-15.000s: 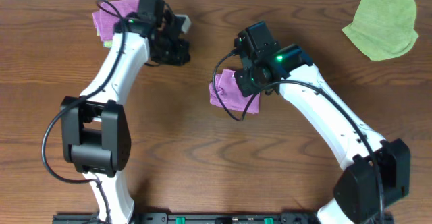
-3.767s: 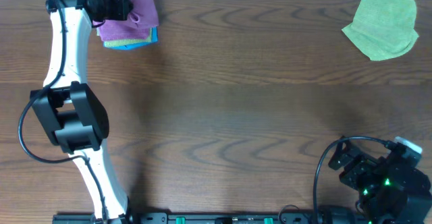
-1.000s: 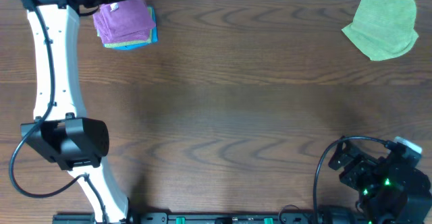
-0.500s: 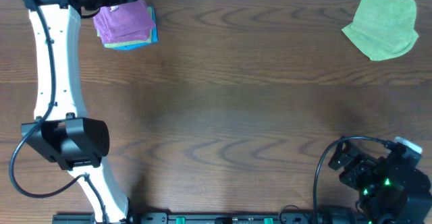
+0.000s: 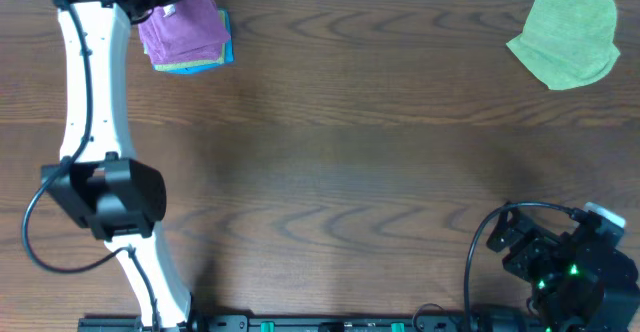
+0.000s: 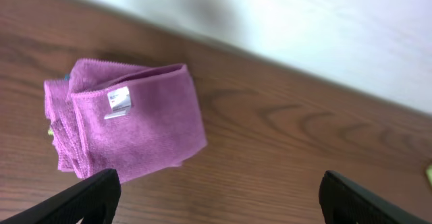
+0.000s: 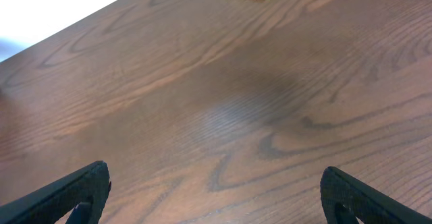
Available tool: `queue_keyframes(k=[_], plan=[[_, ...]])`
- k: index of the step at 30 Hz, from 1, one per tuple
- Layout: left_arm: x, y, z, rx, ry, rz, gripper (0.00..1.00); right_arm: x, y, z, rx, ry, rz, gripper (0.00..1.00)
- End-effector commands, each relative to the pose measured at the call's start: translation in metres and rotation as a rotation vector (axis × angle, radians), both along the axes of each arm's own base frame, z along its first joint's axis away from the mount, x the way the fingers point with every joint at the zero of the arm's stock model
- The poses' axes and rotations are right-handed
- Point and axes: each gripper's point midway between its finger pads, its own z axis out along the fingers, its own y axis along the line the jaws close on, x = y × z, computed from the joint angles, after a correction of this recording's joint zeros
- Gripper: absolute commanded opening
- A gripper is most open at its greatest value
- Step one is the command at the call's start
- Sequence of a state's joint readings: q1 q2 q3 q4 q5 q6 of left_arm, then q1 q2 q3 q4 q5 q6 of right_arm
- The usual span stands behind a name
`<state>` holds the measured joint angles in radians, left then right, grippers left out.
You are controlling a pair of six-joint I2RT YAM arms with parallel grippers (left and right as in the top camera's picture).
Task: Fold the cloth
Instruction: 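Lower the purple cloth onto the stack and adjust it with the left gripper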
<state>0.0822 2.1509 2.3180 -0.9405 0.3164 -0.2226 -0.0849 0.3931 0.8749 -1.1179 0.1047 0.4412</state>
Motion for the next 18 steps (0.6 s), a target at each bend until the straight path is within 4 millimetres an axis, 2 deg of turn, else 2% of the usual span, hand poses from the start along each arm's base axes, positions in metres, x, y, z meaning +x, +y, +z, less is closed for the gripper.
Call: queue_keyframes(k=[1,4,10,15,18], plan=[[0.010,0.005,-0.025,0.003,0.053,0.089,0.95,-0.001,-0.002,-0.002,0.010,0.002,-0.019,0.99],[0.015,0.007,-0.037,-0.003,0.067,0.110,0.95,-0.001,-0.002,-0.002,0.010,0.002,-0.019,0.99],[0.019,0.008,-0.047,-0.002,0.080,0.115,0.95,-0.001,-0.002,-0.002,0.010,0.003,-0.019,0.99],[0.002,0.010,-0.061,0.019,0.169,0.129,0.95,-0.001,-0.002,-0.002,0.010,0.002,-0.019,0.99],[-0.015,0.021,-0.076,0.044,0.266,0.224,0.95,-0.001,-0.002,-0.002,0.010,0.002,-0.019,0.99]])
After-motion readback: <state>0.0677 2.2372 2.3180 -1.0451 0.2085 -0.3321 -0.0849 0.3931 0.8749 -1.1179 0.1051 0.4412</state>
